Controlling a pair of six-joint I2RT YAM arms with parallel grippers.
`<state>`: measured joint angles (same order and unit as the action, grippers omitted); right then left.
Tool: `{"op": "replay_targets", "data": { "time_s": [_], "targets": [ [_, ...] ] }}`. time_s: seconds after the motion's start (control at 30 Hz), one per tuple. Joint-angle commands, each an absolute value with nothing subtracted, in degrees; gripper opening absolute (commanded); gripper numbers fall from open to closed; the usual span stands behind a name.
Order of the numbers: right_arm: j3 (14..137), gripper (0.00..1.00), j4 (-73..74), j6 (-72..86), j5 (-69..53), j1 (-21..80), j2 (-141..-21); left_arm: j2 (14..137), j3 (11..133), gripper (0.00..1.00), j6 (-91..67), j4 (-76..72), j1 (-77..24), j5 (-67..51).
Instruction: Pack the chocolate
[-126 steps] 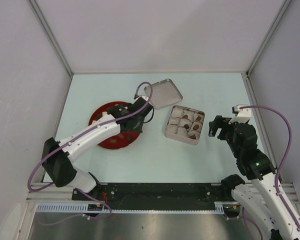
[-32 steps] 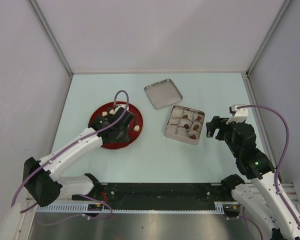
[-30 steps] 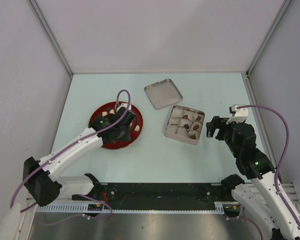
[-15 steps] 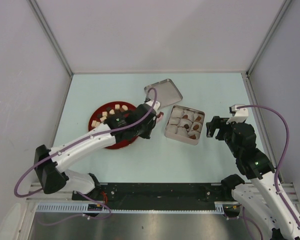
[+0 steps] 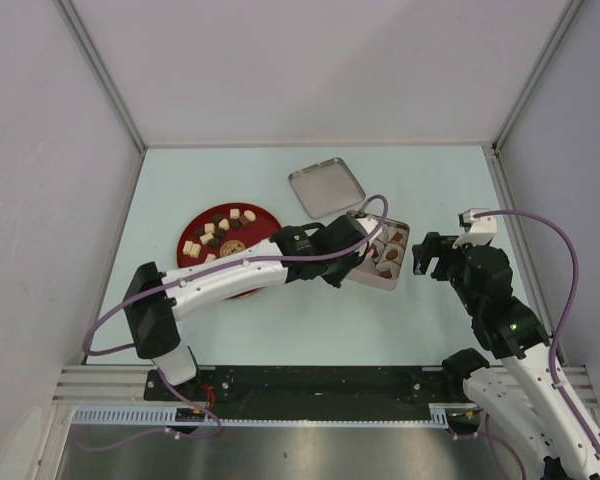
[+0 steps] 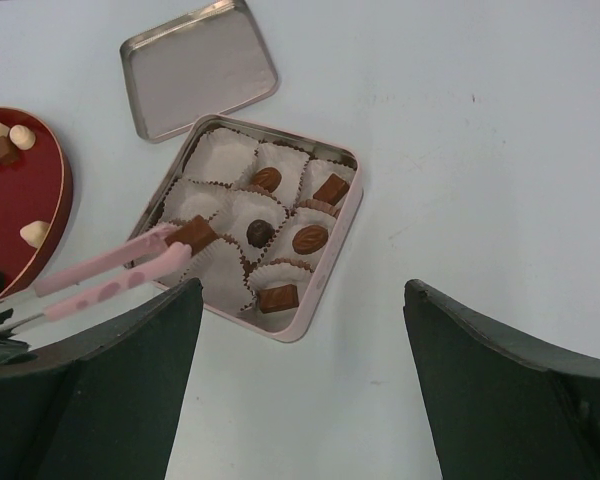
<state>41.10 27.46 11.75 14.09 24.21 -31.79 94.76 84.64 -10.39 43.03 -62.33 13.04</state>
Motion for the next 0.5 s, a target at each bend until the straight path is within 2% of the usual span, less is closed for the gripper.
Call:
{"op": "replay_targets", "data": {
  "time_s": [0.0,0.47],
  "targets": [
    [41.05,0.86,25.22,10.81,14.68,24.35,-31.20,97.29,89.56,0.00,-7.21,43.94,-63.19,11.86],
    [41.04,0.87,25.14,10.63,14.85,24.35,-31.55,99.84,90.00,0.02,-7.38,47.99,-63.37,13.01]
  ]
}}
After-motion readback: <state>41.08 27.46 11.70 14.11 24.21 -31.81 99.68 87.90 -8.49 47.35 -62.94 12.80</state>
